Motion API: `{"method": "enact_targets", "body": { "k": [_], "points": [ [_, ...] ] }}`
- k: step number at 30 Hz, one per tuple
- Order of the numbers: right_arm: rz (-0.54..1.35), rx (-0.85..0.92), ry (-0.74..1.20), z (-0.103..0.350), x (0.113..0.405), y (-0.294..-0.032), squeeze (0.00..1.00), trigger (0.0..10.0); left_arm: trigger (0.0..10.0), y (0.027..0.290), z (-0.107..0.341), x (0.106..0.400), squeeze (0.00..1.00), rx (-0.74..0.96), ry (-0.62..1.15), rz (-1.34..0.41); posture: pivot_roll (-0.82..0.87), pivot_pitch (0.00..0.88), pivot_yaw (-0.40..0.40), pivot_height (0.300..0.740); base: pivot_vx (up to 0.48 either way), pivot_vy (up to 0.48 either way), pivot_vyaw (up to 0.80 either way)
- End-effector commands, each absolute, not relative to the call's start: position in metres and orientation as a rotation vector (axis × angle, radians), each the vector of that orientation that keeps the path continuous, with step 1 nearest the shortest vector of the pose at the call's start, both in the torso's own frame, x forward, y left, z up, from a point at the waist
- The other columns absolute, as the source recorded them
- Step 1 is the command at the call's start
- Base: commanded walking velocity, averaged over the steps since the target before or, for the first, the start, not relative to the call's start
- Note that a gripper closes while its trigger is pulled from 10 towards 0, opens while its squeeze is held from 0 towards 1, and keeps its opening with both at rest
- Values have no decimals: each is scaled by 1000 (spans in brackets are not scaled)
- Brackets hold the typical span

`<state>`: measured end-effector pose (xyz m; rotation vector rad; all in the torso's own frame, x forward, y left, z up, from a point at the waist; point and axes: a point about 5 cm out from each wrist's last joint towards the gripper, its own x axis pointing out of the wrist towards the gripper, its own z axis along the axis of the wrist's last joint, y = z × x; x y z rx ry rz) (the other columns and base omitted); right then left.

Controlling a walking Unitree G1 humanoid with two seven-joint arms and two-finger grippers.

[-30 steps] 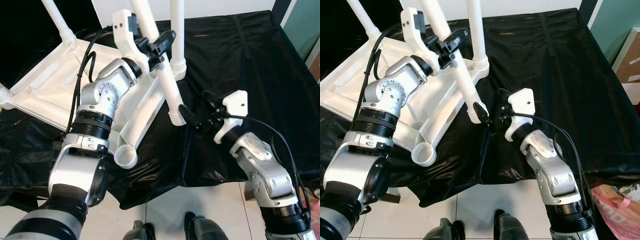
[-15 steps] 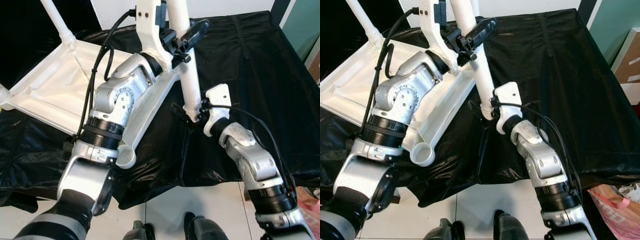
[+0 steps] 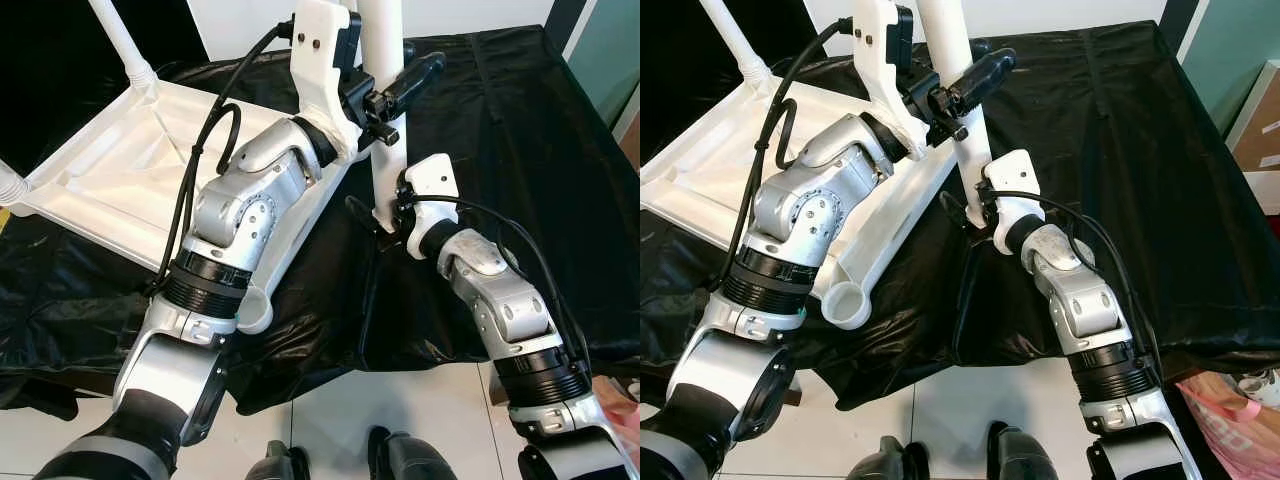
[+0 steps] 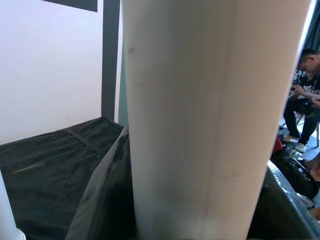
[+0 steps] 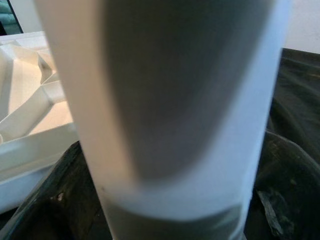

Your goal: Building children table

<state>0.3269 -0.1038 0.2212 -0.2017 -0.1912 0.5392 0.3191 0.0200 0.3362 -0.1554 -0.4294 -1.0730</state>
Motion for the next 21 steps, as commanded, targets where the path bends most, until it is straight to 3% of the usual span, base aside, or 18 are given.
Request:
{"method": "enact_targets", "body": {
  "k": [1,2,4,5,7,8,9,10,11,21],
  "points": [
    [577,-214,-231,227,325,-95,0,10000,10000,4,329,301,0,-118,-429,-1332,-153,156,77,740,0,0,0],
    [584,-216,-233,226,324,-94,0,9098,10000,4,329,300,0,-119,-428,-1334,-155,160,80,740,0,0,0],
    [588,-217,-234,226,323,-93,0,9098,10000,3,329,300,0,-119,-427,-1336,-155,160,80,740,0,0,0],
    [598,-226,-242,226,322,-92,0,4824,10000,2,328,298,0,-121,-426,-1341,-156,161,81,740,0,0,0],
    [600,-228,-244,226,322,-92,0,4824,10000,1,328,298,0,-121,-426,-1342,-156,161,81,740,0,0,0],
    [605,-228,-247,226,321,-92,0,2706,10000,0,327,298,0,-121,-422,-1345,-156,165,84,740,0,0,0],
    [608,-227,-248,226,321,-91,0,2784,10000,-1,326,298,0,-119,-418,-1346,-158,166,85,740,0,0,0],
    [611,-228,-248,226,320,-91,0,1725,10000,-2,325,297,0,-118,-413,-1347,-158,167,85,740,0,0,0],
    [613,-228,-249,225,320,-91,0,0,10000,-3,324,297,0,-116,-408,-1348,-157,170,87,740,0,0,0],
    [579,-201,-244,224,320,-95,0,0,10000,-8,318,294,0,-104,-385,-1364,-155,182,86,740,0,0,0]
  ]
}}
